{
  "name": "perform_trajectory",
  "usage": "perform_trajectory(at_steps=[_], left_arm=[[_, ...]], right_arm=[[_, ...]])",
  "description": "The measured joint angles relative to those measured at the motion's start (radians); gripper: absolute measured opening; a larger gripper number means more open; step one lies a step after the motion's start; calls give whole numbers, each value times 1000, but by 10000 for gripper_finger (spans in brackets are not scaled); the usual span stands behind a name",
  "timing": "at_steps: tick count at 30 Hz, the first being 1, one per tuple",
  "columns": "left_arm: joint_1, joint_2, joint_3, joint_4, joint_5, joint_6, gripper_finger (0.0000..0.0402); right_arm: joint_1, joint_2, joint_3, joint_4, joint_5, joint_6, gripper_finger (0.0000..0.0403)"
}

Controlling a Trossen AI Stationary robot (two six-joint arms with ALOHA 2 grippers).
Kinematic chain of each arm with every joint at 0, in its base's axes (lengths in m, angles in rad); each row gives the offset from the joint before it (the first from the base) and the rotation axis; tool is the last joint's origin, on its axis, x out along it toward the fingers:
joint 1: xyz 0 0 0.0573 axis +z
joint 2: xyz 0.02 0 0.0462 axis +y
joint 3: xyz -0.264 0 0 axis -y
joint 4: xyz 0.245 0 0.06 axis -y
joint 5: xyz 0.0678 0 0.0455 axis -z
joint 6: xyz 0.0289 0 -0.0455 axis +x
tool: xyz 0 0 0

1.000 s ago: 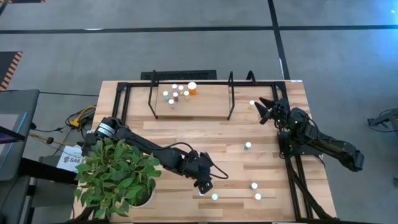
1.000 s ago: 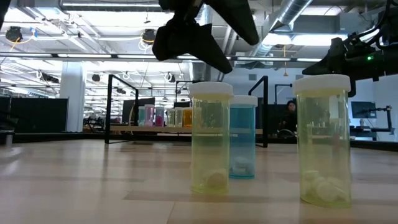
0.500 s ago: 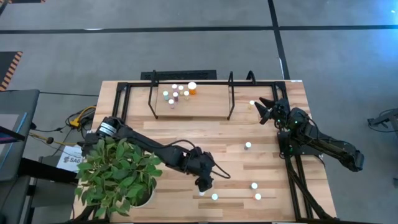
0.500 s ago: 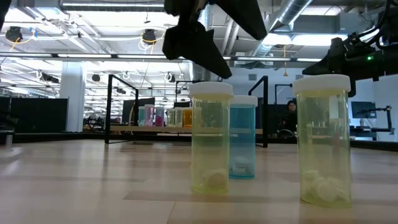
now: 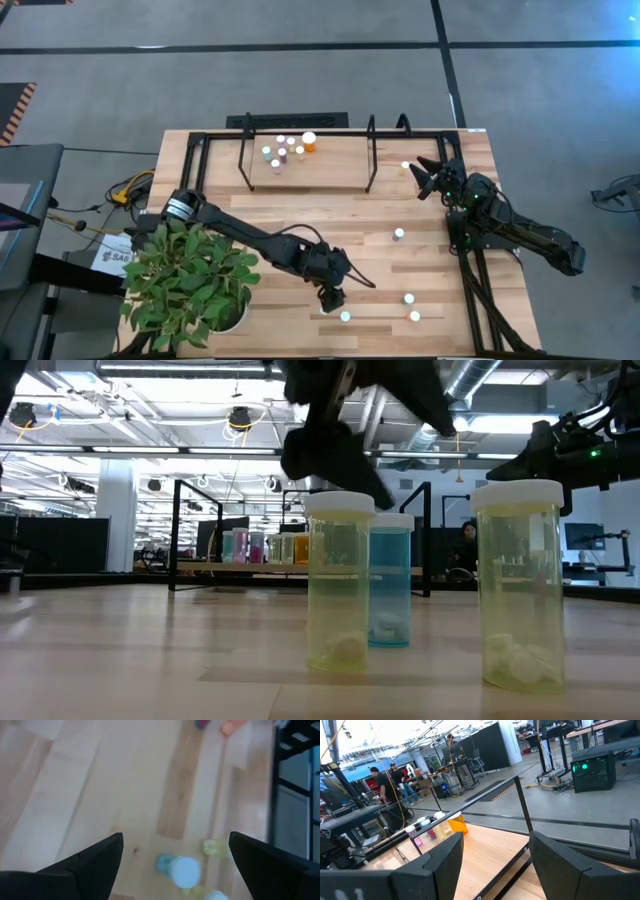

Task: Pick and place medicine bottles onto shelf by color
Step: Put the blue pill bottle on the shelf

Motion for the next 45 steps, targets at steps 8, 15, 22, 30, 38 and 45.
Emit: perform_trajectory(at_steps=[8,15,22,30,38,45], left_arm=[[-47,6,4,7,-80,8,350],[-83,6,-8,13,-143,69,350],[-100,6,-22,22,-178,113,350],[-129,24,-21,24,-216,161,350],[-133,54,-21,40,-214,194,350],[-132,56,-21,-9,-241,236,350]], right_arm=[[0,0,0,0,0,0,249],[0,0,0,-1,0,0,249],[0,0,0,-1,0,0,249],[0,0,0,-1,0,0,249],[0,-1,0,0,0,0,249],[0,0,0,0,0,0,249]])
